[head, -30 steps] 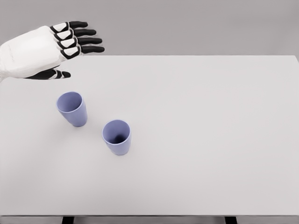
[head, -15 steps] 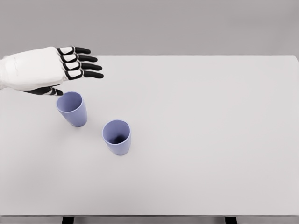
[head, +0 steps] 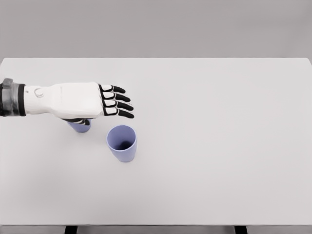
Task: Place the right cup on the left cup with left arm
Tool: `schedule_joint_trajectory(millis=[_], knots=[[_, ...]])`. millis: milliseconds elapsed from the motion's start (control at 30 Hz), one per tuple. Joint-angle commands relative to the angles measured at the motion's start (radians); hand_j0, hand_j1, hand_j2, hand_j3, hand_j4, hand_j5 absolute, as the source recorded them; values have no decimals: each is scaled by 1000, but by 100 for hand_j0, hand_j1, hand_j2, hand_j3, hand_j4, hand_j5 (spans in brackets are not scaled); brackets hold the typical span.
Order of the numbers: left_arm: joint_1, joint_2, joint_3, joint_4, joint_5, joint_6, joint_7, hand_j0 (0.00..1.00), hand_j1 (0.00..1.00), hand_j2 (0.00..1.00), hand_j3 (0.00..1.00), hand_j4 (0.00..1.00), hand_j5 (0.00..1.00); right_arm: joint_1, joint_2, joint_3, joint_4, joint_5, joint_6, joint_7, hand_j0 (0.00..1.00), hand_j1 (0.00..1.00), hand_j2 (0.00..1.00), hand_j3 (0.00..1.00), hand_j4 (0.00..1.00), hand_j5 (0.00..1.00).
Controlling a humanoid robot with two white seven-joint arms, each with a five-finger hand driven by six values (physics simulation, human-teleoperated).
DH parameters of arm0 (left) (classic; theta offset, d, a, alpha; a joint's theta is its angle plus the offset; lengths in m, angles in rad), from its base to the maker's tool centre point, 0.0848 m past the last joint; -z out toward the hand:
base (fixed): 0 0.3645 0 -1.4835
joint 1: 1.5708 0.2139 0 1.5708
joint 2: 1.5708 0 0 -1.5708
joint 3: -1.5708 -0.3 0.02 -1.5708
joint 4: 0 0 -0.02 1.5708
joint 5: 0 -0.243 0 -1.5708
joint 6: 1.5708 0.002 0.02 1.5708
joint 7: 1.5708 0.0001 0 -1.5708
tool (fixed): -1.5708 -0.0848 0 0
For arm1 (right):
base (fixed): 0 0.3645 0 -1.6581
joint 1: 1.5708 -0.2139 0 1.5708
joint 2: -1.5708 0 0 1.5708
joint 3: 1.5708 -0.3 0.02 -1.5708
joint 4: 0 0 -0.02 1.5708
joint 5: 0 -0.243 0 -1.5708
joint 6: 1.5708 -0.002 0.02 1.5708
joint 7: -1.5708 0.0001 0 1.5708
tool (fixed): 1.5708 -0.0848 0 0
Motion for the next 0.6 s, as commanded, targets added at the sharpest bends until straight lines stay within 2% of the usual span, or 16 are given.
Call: schedule_joint_trajectory(millis=[0,167,433,500,567], knots=[[0,-53,0,0,6,0,-39,98,98,98,98,98,98,0,0,0,0,0,0,0,100,100,100,100,100,100],[-2,-89,0,0,6,0,-36,99,99,99,99,99,99,0,0,0,0,0,0,0,100,100,100,100,100,100],[11,-71,-17,0,2,0,-39,100,100,100,100,100,100,0,0,0,0,0,0,0,100,100,100,100,100,100],[11,-71,-27,0,-43,0,-39,100,100,100,100,100,100,0,0,0,0,0,0,0,100,100,100,100,100,100],[12,-71,-32,0,-52,0,-39,100,100,100,100,100,100,0,0,0,0,0,0,0,100,100,100,100,100,100]])
